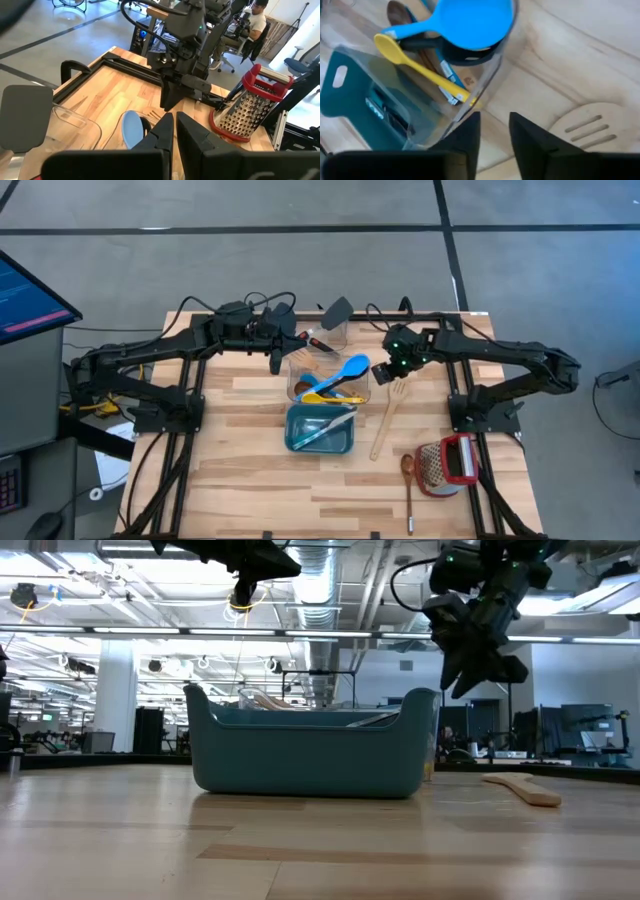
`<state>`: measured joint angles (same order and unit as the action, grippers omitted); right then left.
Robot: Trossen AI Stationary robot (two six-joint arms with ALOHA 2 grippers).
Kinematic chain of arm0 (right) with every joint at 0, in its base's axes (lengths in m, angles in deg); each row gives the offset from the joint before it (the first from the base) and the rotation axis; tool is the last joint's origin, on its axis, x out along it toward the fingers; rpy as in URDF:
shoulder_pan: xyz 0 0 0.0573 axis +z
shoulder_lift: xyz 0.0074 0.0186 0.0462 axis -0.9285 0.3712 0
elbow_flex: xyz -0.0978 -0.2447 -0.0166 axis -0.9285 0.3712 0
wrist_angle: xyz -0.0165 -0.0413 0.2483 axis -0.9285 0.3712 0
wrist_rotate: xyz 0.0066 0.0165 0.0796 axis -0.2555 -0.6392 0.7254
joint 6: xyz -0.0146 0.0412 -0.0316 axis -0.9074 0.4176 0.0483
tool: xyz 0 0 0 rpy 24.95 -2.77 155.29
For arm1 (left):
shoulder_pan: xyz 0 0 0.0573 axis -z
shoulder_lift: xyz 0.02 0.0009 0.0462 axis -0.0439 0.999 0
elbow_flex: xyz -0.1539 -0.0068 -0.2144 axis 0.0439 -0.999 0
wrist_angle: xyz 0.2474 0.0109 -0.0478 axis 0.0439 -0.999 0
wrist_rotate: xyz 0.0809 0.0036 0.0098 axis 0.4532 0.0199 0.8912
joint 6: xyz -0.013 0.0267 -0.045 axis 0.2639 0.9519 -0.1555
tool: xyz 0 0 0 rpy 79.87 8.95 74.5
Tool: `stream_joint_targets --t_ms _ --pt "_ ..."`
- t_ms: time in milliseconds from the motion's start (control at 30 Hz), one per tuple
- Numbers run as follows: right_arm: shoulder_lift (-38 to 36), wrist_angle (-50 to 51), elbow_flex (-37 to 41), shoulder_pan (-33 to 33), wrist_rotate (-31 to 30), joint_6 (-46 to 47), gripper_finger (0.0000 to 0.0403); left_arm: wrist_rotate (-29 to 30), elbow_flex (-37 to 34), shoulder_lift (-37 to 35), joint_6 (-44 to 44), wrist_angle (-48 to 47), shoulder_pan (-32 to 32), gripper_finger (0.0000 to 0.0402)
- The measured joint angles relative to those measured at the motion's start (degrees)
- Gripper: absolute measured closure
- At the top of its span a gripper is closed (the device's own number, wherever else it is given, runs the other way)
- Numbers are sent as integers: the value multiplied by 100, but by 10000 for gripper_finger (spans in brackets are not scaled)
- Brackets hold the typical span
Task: Pick & Place Kitchen Items
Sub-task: Move the bottom transparent bin to the top right of the table
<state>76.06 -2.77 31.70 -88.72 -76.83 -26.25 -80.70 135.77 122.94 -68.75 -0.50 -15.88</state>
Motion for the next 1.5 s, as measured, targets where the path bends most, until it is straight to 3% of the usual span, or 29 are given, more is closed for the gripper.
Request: stream_joint_targets --t_ms 267,567,733,1033,1500 --pt "0 -448 0 144 -69 281 226 0 0 0 1 -17 0 395" --pt "944 -808 -2 268 -42 200 223 2 0 0 2 -36 0 395" --pt "1421 -1093 -8 333 -11 154 254 0 0 0 2 -213 0 395" --pt "1354 -945 7 100 -304 -122 392 2 -33 0 2 -282 -11 395" --pt "1231 -609 7 -752 -766 -598 399 2 -33 0 2 -284 -11 395"
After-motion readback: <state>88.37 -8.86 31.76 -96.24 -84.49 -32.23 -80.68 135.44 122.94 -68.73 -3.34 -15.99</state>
